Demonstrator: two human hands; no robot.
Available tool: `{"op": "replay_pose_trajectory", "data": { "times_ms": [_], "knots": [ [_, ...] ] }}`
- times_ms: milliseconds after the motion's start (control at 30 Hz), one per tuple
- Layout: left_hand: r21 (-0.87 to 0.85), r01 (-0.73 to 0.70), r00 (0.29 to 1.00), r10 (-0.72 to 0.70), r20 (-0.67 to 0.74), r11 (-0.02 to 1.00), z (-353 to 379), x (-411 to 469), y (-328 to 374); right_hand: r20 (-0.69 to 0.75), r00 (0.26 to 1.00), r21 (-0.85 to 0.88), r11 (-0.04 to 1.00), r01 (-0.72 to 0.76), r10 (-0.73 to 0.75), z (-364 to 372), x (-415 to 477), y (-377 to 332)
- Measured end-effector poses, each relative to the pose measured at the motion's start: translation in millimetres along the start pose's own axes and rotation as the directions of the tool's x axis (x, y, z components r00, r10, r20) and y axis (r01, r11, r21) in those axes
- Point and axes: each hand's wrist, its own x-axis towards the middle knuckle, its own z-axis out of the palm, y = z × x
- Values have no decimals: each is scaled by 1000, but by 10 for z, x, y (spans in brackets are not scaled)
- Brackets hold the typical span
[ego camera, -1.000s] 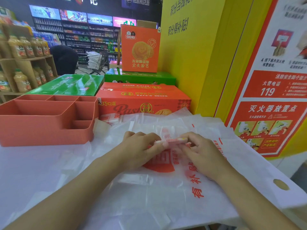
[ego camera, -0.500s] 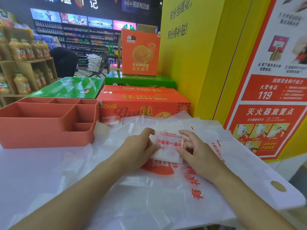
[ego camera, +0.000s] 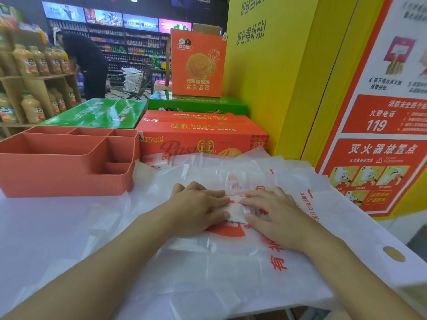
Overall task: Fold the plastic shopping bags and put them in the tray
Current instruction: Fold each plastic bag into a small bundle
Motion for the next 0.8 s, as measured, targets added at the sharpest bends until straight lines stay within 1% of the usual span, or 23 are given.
{"op": "replay_pose_trajectory", "data": {
  "times_ms": [100, 167, 233, 333, 400, 433, 500, 567, 633, 733, 800],
  "knots": [
    [41, -11, 1000, 11, 17, 999, 13, 2, -3, 23, 1000, -38, 999, -5, 6, 1, 2, 28],
    [15, -19, 1000, 19, 3, 1000, 29, -11, -20, 8, 1000, -34, 999, 2, -2, 19, 8, 27],
    [-1, -41, 998, 40, -45, 999, 42, -18, -39, -21, 1000, -7, 1000, 11, -11, 34, 10, 29],
    [24, -97, 988, 99, -121, 995, 53, -10, -39, -54, 998, 65, 997, 47, -43, 49, -5, 89],
    [-19, -113, 981, 108, -164, 993, 29, -9, -39, -62, 995, 92, 993, 80, -75, 33, -18, 135],
    [-43, -125, 975, 115, -188, 991, 16, -10, -42, -83, 992, 99, 990, 104, -96, 27, -19, 144],
    [-49, -162, 958, 146, -247, 985, 8, -7, -55, -177, 973, 100, 981, 166, -146, 11, -2, 125],
    [-41, -223, 924, 198, -328, 974, 13, 3, -79, -266, 949, 108, 973, 204, -170, -12, 12, 85],
    [-24, -300, 866, 262, -427, 954, 0, 16, -88, -302, 937, 115, 969, 218, -175, -36, -1, 51],
    [-18, -384, 772, 310, -555, 923, -36, 21, -95, -307, 930, 101, 965, 242, -201, -63, -8, 4],
    [-21, -407, 723, 307, -619, 913, -57, 11, -105, -277, 952, 195, 963, 187, -128, -118, 2, -40]
  ]
}}
